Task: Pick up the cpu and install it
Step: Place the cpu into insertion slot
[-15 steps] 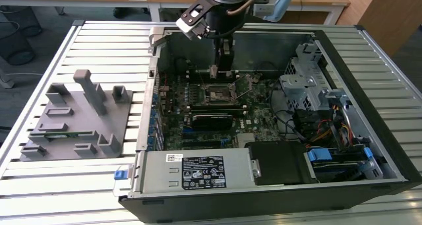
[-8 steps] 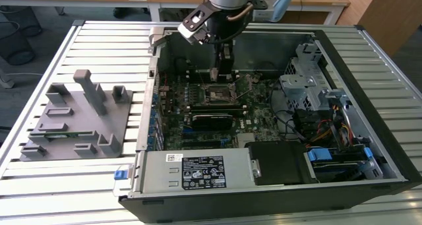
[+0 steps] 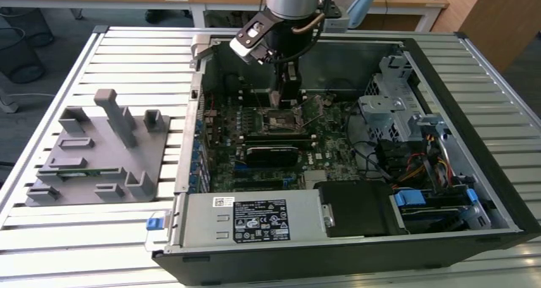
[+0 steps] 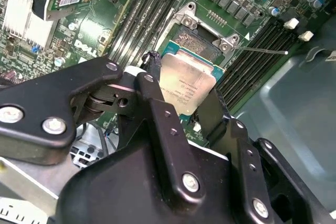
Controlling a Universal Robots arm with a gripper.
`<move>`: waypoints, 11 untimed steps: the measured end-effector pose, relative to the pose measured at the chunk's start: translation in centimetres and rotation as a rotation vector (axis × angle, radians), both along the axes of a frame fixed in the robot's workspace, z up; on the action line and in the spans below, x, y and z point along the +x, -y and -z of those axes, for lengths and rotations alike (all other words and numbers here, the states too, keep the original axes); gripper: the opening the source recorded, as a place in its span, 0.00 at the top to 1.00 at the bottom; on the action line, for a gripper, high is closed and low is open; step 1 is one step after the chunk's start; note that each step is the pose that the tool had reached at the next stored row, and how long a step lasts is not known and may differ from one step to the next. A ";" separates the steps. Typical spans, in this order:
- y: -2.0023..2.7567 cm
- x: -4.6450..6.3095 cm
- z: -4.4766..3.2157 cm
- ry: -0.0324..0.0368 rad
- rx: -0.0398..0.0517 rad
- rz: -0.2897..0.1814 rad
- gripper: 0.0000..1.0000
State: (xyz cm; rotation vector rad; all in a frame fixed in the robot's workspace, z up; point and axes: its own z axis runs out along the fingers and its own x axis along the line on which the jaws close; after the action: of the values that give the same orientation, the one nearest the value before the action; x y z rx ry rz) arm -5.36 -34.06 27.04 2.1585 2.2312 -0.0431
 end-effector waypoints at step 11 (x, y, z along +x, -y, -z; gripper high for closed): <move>-0.35 0.0 0.96 0.0000 0.0000 0.000 0.47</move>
State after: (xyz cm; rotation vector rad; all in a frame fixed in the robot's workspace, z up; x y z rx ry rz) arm -5.32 -33.71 26.09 2.1585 2.2312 -0.0430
